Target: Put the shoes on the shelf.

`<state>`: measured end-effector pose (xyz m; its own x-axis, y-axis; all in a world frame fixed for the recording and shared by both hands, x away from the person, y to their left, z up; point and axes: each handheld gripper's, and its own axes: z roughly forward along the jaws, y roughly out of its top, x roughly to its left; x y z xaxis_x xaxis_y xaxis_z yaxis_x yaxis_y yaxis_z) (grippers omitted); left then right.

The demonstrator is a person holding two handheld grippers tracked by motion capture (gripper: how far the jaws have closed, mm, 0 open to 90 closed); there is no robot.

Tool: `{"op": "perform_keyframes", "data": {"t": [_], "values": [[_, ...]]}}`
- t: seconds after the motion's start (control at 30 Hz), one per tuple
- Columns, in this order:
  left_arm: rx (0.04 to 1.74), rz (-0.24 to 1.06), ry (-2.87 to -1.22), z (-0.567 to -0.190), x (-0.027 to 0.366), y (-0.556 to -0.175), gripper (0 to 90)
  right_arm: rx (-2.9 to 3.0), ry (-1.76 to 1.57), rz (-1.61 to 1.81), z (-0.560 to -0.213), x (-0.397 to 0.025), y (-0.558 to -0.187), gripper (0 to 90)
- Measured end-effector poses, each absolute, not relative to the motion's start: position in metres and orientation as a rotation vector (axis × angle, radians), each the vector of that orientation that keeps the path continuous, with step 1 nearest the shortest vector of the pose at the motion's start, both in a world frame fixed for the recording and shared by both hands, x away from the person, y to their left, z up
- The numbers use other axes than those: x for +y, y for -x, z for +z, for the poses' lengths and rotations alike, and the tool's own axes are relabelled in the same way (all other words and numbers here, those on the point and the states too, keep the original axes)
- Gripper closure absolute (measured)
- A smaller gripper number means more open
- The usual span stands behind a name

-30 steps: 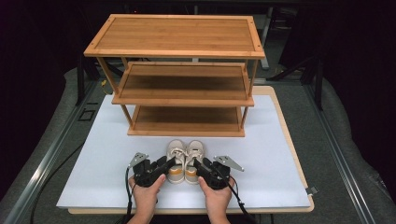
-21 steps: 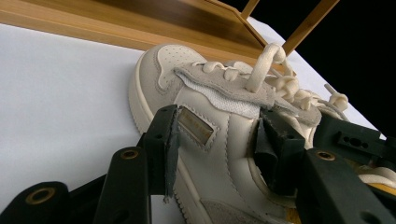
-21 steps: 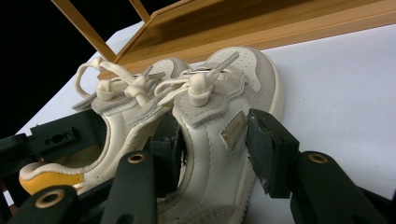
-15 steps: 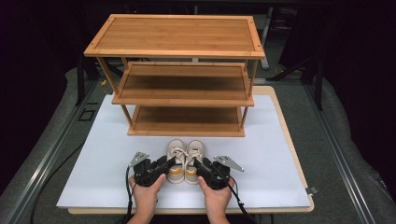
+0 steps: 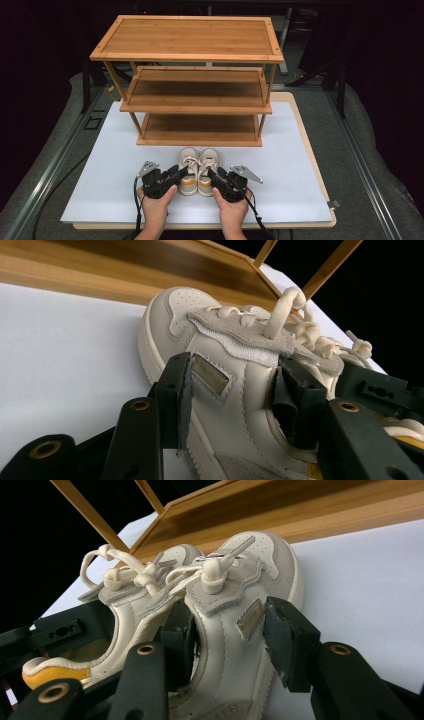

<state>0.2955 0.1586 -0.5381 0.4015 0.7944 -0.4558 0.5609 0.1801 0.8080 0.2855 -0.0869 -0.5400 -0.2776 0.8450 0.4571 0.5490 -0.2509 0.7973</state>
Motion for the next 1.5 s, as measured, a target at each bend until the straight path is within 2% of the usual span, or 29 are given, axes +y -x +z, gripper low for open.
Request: {"op": "perform_keyframes", "data": {"t": [1.5], "values": [[1.233,0.285,-1.475,-0.464,0.165,-0.299,53.7,1.723,-1.614,1.562,-0.463,-0.081,-0.290,56.4]]}}
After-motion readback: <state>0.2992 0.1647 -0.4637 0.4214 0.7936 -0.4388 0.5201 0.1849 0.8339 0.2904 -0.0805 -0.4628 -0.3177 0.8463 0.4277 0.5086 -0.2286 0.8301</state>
